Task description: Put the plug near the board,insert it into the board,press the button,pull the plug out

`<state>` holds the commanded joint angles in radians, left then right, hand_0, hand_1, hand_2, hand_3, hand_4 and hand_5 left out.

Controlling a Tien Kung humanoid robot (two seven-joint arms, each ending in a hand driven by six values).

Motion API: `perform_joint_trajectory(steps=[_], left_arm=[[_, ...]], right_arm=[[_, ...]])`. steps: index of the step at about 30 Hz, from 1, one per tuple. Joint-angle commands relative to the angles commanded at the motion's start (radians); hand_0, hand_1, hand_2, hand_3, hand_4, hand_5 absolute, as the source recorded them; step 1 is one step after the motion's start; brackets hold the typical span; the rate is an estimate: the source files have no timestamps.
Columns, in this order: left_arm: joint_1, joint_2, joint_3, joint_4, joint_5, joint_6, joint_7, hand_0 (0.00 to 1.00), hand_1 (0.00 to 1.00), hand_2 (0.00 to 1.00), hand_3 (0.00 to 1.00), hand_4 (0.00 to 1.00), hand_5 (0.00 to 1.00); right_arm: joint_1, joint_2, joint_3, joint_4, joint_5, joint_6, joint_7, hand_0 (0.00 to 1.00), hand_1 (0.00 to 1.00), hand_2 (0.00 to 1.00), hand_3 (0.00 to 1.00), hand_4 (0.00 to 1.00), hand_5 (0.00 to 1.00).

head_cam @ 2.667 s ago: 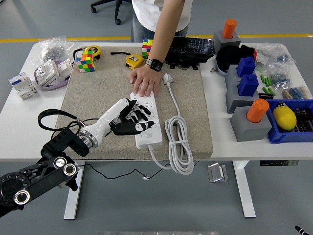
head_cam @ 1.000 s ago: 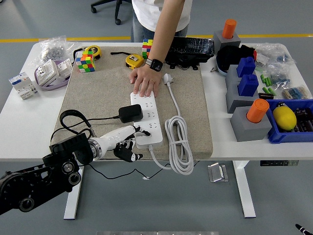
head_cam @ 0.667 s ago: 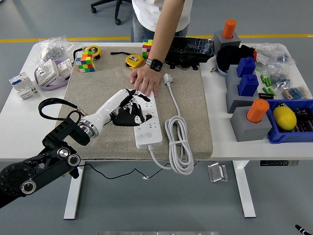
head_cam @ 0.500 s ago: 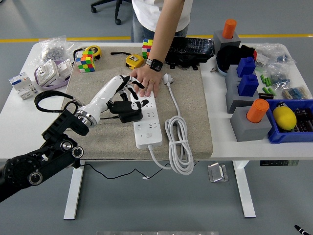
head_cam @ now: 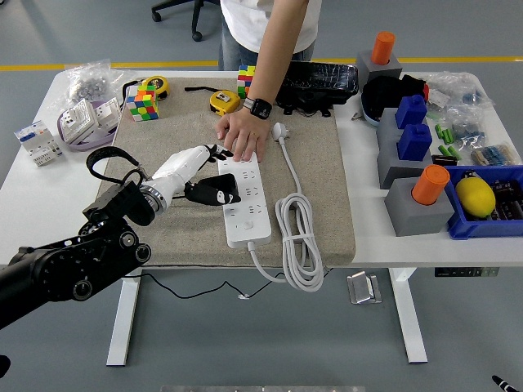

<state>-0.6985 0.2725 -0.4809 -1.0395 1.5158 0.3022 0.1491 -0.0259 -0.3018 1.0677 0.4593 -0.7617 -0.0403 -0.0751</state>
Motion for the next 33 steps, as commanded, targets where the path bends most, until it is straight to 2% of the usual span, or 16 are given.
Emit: perform_joint_trajectory(steps=[2, 3, 8, 9, 14, 15, 20, 21, 26, 33], left_arm=[[-0.003, -0.003, 0.01, 0.014, -0.003, 0.001, 0.006, 0.761, 0.796, 0.782, 0.791, 0.998, 0.38], [-0.004, -0.004, 0.014, 0.02, -0.006, -0.002, 0.01, 0.586, 0.648, 0.629, 0.59, 0.937, 0.248], [-0.012, -0.009, 0.029, 0.041, -0.039, -0.015, 0.032, 0.586, 0.648, 0.629, 0.59, 0.937, 0.248], [-0.013, -0.01, 0.032, 0.045, -0.044, -0.013, 0.032, 0.43, 0.473, 0.51, 0.548, 0.803, 0.164], [-0.02, -0.014, 0.045, 0.06, -0.053, 0.003, 0.023, 0.43, 0.473, 0.51, 0.548, 0.803, 0.164], [-0.021, -0.015, 0.047, 0.062, -0.057, 0.005, 0.018, 0.331, 0.373, 0.414, 0.528, 0.694, 0.046], [-0.019, -0.015, 0.048, 0.063, -0.079, 0.03, -0.025, 0.331, 0.373, 0.414, 0.528, 0.694, 0.046], [-0.018, -0.015, 0.047, 0.062, -0.08, 0.033, -0.031, 0.323, 0.36, 0.386, 0.521, 0.664, 0.002], [-0.011, -0.012, 0.034, 0.059, -0.087, 0.043, -0.059, 0.323, 0.36, 0.386, 0.521, 0.664, 0.002], [0.008, 0.008, -0.023, 0.054, -0.072, 0.056, -0.089, 0.326, 0.365, 0.39, 0.522, 0.653, 0.002]], right_arm=[[0.0, 0.0, 0.0, 0.0, 0.0, 0.0, 0.0, 0.615, 0.667, 0.638, 0.565, 0.982, 0.585], [0.0, 0.0, 0.0, 0.001, 0.0, 0.0, 0.0, 0.615, 0.666, 0.638, 0.566, 0.982, 0.585], [0.001, -0.001, 0.001, 0.002, -0.001, -0.001, 0.0, 0.615, 0.666, 0.638, 0.566, 0.982, 0.585], [0.001, -0.002, 0.001, 0.002, 0.0, -0.001, 0.001, 0.614, 0.666, 0.638, 0.565, 0.983, 0.586], [0.001, -0.003, 0.003, 0.004, -0.002, -0.001, 0.001, 0.614, 0.666, 0.638, 0.565, 0.983, 0.586], [0.002, -0.003, 0.002, 0.005, -0.002, -0.001, 0.001, 0.614, 0.666, 0.638, 0.565, 0.982, 0.587], [0.001, -0.003, 0.002, 0.005, -0.002, -0.001, 0.001, 0.614, 0.666, 0.638, 0.565, 0.982, 0.587], [0.0, -0.002, 0.001, 0.005, -0.002, -0.001, 0.001, 0.614, 0.665, 0.638, 0.565, 0.982, 0.585], [0.0, -0.003, 0.001, 0.004, -0.001, -0.001, 0.001, 0.614, 0.665, 0.638, 0.565, 0.982, 0.585], [-0.002, -0.003, 0.003, 0.004, -0.001, -0.001, 0.001, 0.613, 0.665, 0.638, 0.565, 0.982, 0.585]])
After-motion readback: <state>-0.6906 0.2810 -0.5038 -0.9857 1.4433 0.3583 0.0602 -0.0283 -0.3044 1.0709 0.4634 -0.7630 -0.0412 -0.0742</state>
